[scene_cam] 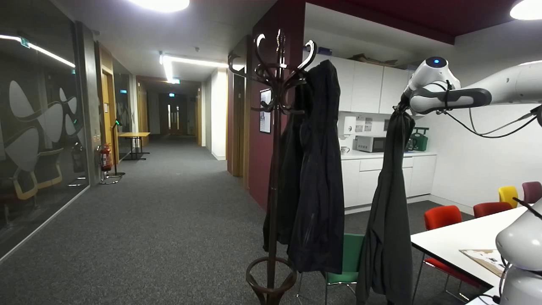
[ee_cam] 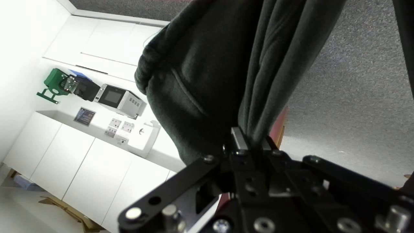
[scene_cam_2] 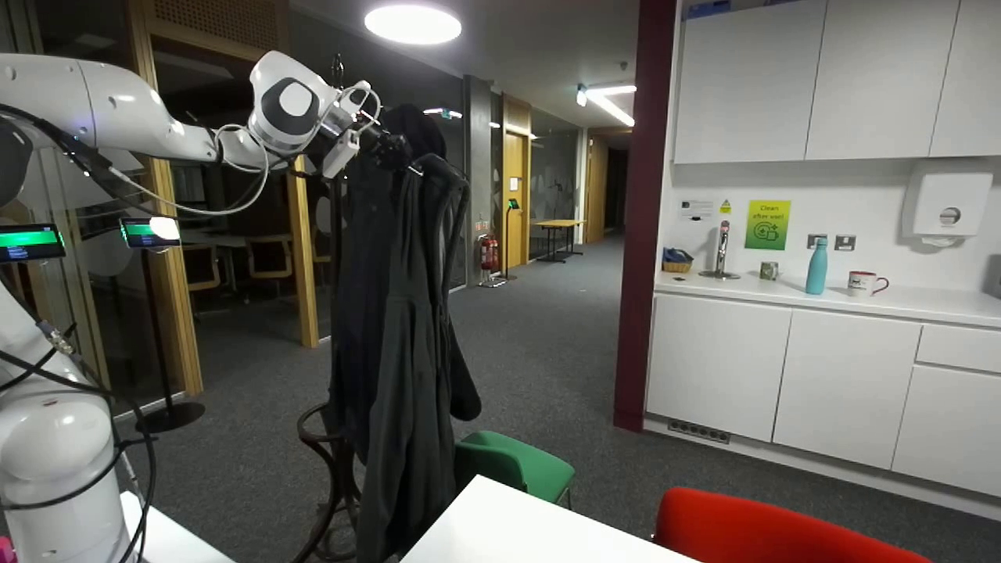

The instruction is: Remove the grey hoodie from the coat hanger and put it on the green chair

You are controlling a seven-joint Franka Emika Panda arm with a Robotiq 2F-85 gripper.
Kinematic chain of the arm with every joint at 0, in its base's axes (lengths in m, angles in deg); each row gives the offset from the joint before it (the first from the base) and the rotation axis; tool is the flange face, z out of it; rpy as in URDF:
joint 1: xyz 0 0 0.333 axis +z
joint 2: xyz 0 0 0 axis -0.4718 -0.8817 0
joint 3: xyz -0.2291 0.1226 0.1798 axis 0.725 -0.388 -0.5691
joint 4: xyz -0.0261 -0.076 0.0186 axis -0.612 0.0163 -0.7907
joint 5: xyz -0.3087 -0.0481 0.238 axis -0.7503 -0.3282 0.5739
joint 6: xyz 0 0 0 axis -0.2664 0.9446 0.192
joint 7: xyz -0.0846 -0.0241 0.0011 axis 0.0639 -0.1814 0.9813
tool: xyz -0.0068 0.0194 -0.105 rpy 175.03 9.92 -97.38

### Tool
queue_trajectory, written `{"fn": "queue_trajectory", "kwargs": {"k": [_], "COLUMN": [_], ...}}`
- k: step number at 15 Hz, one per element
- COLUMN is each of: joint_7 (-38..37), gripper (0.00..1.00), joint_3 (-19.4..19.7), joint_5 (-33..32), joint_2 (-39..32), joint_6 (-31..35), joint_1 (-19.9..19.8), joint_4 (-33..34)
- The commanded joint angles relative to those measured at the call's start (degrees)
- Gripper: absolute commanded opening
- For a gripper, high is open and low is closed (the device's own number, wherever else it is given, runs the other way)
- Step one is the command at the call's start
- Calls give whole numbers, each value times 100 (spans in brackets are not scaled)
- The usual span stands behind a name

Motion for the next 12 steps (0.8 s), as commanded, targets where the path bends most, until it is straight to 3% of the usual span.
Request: {"fn": "queue_trajectory", "kwargs": {"k": [1,7,12], "joint_7": [-101,-1018,-1729], "gripper": [2,2,2], "joint_3": [-141,-226,-141], "joint_5": [-26,-750,-1564], "joint_2": [-95,-936,-1657], "joint_6": [42,276,200], "joint_1": [-183,-516,-366], "joint_4": [84,972,1725]}}
